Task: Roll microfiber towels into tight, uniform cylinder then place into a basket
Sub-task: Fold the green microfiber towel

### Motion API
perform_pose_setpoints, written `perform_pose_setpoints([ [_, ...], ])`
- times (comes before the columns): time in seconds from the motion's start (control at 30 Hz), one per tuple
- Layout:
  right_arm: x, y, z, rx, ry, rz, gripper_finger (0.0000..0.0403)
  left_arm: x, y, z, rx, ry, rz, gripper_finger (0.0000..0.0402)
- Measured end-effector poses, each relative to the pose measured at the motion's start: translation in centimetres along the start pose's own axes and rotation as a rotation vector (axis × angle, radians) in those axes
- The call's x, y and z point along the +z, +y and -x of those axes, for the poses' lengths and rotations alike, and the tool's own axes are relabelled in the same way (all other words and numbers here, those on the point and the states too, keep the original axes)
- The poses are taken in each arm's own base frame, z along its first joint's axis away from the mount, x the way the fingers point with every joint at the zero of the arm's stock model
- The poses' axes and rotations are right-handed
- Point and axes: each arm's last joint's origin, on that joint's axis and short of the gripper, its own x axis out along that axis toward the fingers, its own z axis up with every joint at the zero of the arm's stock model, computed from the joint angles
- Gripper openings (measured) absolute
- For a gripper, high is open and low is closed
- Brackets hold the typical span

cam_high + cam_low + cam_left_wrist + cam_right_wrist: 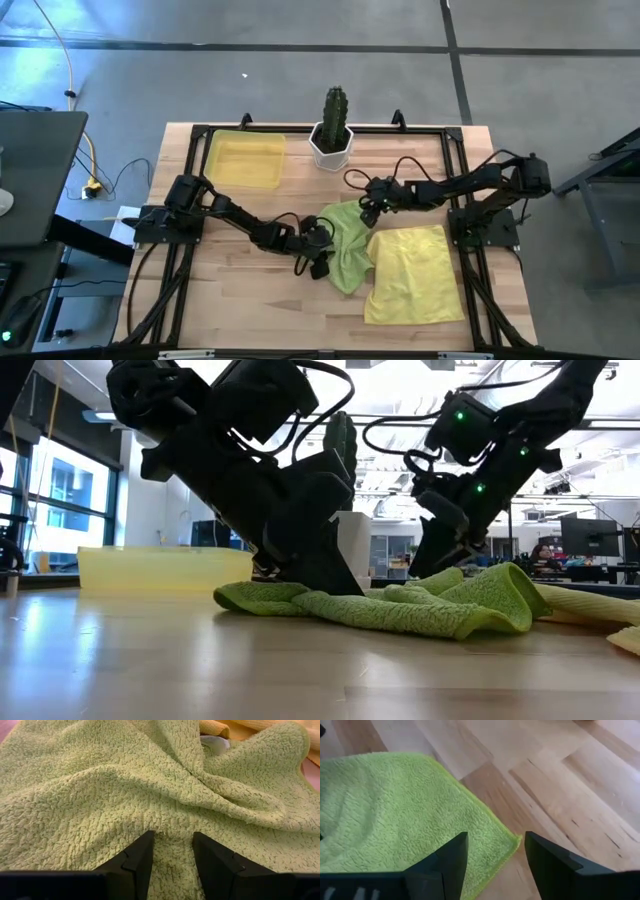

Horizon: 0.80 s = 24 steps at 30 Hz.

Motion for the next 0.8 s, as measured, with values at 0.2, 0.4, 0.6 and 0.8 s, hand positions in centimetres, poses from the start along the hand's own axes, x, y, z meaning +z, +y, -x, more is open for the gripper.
perform_pose_setpoints([
  [0.2,-0.2,-0.4,-0.6,-0.043,0.007,-0.034,0.0207,0.0,0.0,0.0,0.000,0.000,0.002,0.0131],
  [0.4,-0.5,-0.9,-1.5,-0.071,0.029,-0.090,0.0217,0.0,0.0,0.0,0.000,-0.001,0.008,0.0131],
  [0.6,-0.8,-0.3,-1.6,-0.002,0.061,-0.077,0.0210,0.0,0.0,0.0,0.000,-0.001,0.008,0.0131],
  [0.8,-1.1,0.3,-1.6,0.017,0.066,-0.014,0.0187,0.0,0.0,0.0,0.000,-0.001,0.008,0.0131],
])
